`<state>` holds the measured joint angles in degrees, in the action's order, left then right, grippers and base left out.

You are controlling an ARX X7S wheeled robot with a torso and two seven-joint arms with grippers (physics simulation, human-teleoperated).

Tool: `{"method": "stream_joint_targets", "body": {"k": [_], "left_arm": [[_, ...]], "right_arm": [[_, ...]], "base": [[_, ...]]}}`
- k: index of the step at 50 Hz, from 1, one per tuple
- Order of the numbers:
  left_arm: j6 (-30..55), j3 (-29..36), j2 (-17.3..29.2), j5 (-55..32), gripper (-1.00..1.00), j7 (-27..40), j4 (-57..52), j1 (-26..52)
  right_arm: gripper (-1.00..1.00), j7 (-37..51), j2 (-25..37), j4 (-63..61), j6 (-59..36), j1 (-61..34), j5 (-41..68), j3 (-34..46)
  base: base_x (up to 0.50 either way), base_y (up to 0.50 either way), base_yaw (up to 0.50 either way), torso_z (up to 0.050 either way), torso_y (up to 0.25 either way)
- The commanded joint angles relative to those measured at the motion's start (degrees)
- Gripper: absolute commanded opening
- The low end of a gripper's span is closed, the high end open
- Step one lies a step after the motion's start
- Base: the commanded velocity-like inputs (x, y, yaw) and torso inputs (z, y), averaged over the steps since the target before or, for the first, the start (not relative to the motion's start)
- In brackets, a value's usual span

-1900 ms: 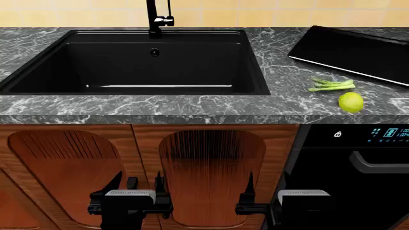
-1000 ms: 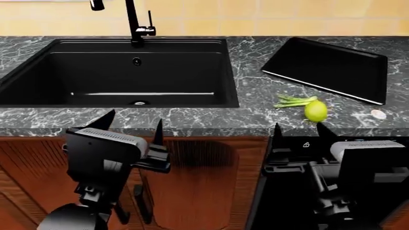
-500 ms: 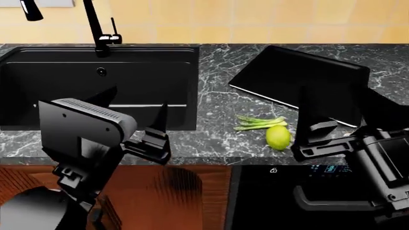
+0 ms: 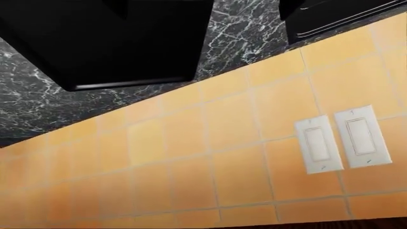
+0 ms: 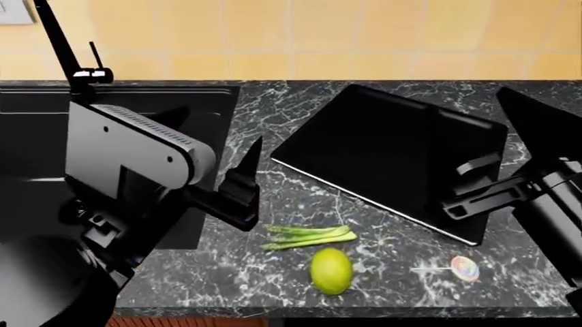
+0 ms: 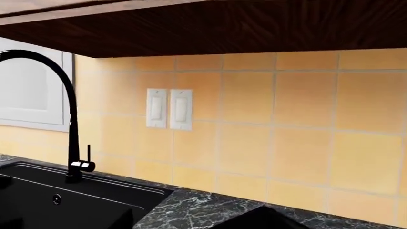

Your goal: Pick up the fruits and vegetables and place them in the sink. Turn on the sink faucet to wash them. Then turn the sink off and put them in the tray.

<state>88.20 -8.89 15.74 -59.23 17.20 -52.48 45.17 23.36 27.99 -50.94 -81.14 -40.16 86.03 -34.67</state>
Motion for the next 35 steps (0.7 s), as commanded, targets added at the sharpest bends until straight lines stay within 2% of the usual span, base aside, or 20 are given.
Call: {"method": "stream_joint_targets", "body": {"k": [1, 8, 18, 27, 35], "left_arm": [[0.5, 1.2, 5.2, -23.4, 1.0, 18.8, 6.4, 7.1], [-1.5, 2.2, 6.9, -30.7, 1.0, 24.6, 8.7, 8.9], [-3.6, 3.0, 8.2, -31.2, 1.0, 23.6, 8.3, 7.7], [-4.8, 3.5, 9.5, -31.7, 1.0, 23.6, 8.2, 7.0], [-6.0, 4.1, 10.5, -33.2, 1.0, 25.3, 8.4, 7.3]], "right_arm": [[1.0, 5.7, 4.7, 3.7, -0.6, -3.6, 8.9, 1.9], [1.0, 9.1, 6.9, 5.2, 0.4, -3.2, 13.9, 4.9], [1.0, 10.6, 10.0, 4.9, 2.9, -1.5, 22.6, 7.0], [1.0, 7.7, 14.7, -0.3, 7.3, 1.3, 37.4, 6.9], [1.0, 4.8, 14.2, -1.9, 6.9, 2.9, 40.9, 6.8]], "base": [[0.4, -0.32, 0.0, 0.0, 0.0], [0.15, -0.08, 0.0, 0.0, 0.0], [0.08, -0.08, 0.0, 0.0, 0.0], [0.0, 0.0, 0.0, 0.0, 0.0], [0.0, 0.0, 0.0, 0.0, 0.0]]}}
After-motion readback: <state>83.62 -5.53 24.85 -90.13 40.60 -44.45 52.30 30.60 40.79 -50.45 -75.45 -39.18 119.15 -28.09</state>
